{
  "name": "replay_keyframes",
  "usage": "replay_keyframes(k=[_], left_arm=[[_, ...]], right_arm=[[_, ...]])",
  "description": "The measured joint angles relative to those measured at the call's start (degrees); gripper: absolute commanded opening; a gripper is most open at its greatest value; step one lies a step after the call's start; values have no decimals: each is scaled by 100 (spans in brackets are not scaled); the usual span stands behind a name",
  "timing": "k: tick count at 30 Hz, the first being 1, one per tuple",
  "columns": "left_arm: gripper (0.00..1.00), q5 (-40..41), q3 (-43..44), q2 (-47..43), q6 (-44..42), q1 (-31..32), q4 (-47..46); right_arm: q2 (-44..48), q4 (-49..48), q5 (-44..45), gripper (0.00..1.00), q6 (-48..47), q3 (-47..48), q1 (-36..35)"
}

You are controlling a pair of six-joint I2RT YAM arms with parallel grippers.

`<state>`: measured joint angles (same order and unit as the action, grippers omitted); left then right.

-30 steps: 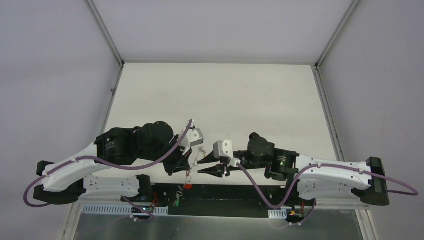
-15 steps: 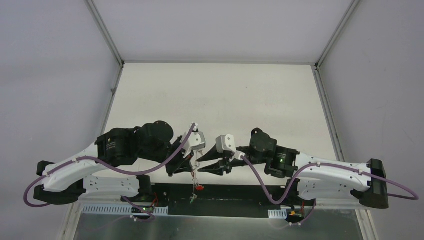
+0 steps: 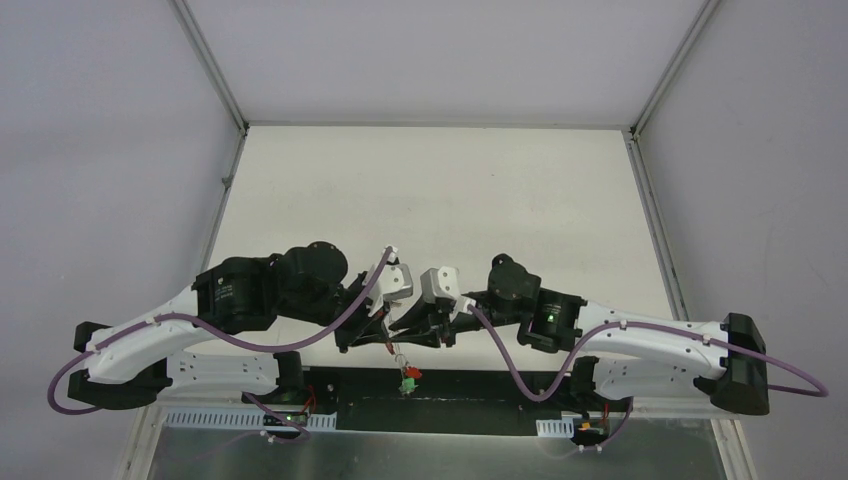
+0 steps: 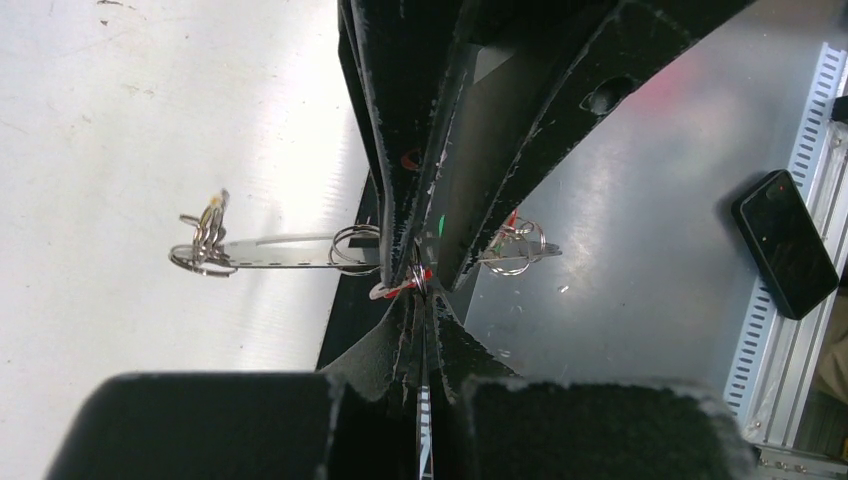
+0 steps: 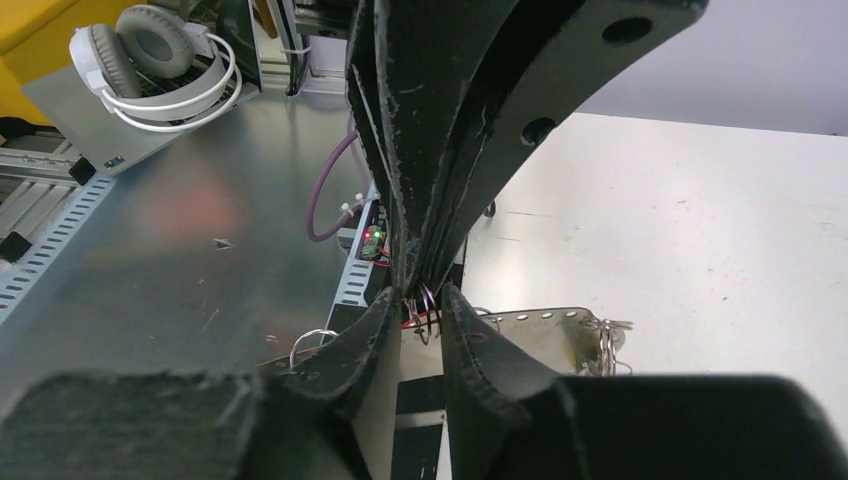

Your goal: Put the keys on the keyring

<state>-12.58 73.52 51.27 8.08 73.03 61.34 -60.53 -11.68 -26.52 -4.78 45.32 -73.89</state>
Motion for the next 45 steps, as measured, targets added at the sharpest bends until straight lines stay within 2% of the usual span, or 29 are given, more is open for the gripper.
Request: replay_keyframes(k=[3,4,9,12,16,20,25,30,33,37,42,45], left_arm=[[0,-9,-31,0,0,0,-2],[0,-17,-33,-2,2,0,-2],[2,-15,-39,-46,0,0,-2],[22,52,-42,-122,0,2,-28],[37,289,-116,-428,52,0,-232],[42,525,-568,-1078,175,0,-782],[43,584,-1679,-2057,195,2,-1919],[42,452,-2684,-2717,-9,2,-3029],[39,323,-2992,-2852,-184,2,-3534],[29,186,-3104,-2796,-398,2,-3965],[7,151,-3106,-2577,-557,0,-4315],[1,149,-3106,-2402,-595,0,-4487]], right_arm=[[-37,-26,-44,3,39,0,20],[-42,-35,-57,0,48,0,26],[-61,-76,-164,0,105,0,57],[-61,-138,-164,0,149,0,63],[-52,-136,-74,0,264,-37,94],[114,-299,173,0,498,-330,136],[446,-857,409,0,765,-852,170],[730,-1775,667,0,994,-1340,170],[811,-2216,804,0,1099,-1495,170],[837,-2605,918,0,1209,-1528,170],[857,-2916,979,0,1287,-1530,170],[859,-2970,981,0,1305,-1530,170]])
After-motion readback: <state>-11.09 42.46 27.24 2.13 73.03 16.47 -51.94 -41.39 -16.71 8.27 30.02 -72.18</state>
